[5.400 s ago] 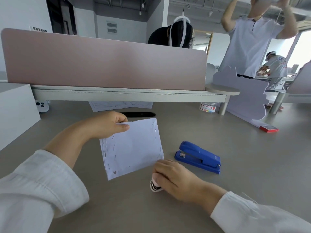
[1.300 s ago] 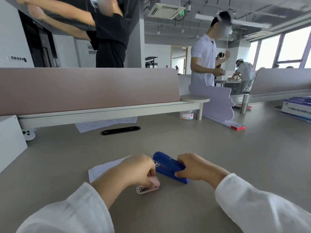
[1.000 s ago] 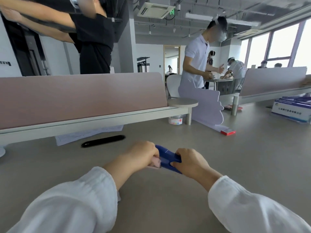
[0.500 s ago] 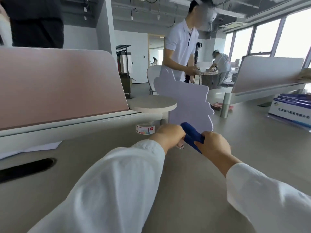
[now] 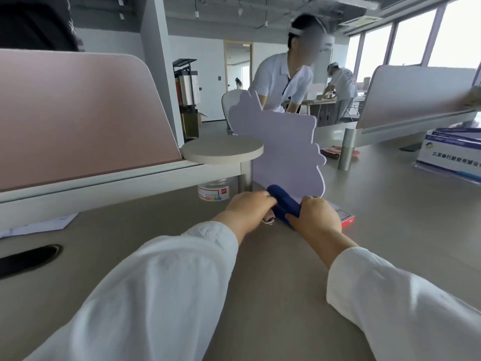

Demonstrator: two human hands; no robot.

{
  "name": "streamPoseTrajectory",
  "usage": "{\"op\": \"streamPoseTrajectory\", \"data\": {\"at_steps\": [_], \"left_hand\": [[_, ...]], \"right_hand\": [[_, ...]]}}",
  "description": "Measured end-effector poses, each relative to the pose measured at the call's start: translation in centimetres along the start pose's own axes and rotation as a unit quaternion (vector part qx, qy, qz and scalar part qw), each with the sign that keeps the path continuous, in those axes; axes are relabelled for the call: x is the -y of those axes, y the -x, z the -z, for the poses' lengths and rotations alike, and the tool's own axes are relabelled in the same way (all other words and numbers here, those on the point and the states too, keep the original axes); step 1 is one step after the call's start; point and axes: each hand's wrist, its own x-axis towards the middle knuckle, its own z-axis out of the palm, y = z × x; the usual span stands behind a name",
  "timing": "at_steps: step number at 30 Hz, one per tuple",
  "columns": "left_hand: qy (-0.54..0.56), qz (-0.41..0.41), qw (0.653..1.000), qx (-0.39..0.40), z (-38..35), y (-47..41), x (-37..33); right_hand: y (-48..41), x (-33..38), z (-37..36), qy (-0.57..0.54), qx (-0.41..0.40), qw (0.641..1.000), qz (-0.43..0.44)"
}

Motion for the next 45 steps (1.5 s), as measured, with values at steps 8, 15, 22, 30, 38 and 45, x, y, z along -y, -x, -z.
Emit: {"op": "streamPoseTrajectory", "data": {"at_steps": [8,15,22,30,38,45], "left_hand": [[0.008,0.034,0.999,0.008,5.7,8.7,1.6],[0.179,0.125,0.975,0.049,8.9,31.1,3.5],[0.139,0.255,0.956,0.04,8.9,48.3,6.1],[0.099,0.473,0.864,0.142,7.5,55.9,6.6],[0.293,0.416,0.848,-0.145,6.7,55.7,6.0],[0.472,0.367,0.765,-0.238,8.9,48.5,0.5]], "right_hand": [[7.5,3.2,4.2,-0.094,-0.008,0.993,0.074],[23.8,11.4,6.7,-0.233,0.21,0.925,0.215],[37.5,21.0,5.1,-0.159,0.3,0.89,0.305],[42.2,25.9,3.1,-0.146,0.263,0.929,0.215],[40.4,25.5,2.0,-0.163,0.223,0.948,0.156],[38.7,17.1,8.3,-0.357,0.15,0.92,0.059]]}}
